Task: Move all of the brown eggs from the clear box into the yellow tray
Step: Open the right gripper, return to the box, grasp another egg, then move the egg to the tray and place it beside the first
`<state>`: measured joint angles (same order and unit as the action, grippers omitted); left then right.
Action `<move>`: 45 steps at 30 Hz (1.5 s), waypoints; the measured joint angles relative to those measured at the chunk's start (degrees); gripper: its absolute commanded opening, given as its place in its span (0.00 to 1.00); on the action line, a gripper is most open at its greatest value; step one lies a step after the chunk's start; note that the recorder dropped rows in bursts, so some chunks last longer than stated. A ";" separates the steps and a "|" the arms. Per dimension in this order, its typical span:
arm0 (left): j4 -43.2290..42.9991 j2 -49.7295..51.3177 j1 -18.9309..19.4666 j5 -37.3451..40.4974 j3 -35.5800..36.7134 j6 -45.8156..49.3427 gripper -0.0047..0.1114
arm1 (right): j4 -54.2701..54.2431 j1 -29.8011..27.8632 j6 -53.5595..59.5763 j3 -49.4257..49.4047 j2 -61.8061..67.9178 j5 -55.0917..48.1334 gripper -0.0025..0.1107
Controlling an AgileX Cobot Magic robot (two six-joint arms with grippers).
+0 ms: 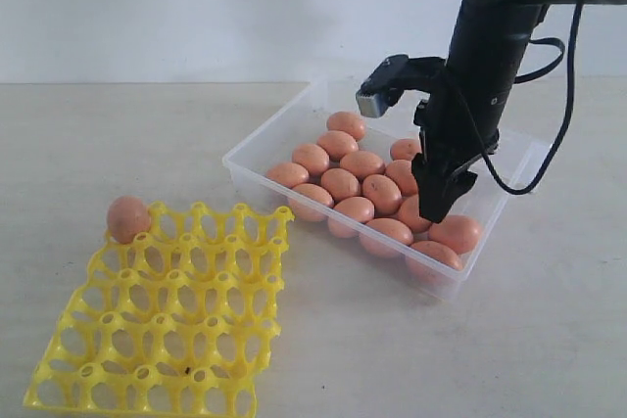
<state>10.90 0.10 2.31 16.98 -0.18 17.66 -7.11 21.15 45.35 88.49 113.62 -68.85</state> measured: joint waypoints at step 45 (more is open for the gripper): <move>0.00 0.00 0.00 0.00 0.00 0.00 0.00 | -5.98 0.00 -22.00 -0.13 -3.99 11.19 0.02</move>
<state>10.90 0.10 2.31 16.98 -0.18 17.66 -13.09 21.15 23.35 88.36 109.64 -57.66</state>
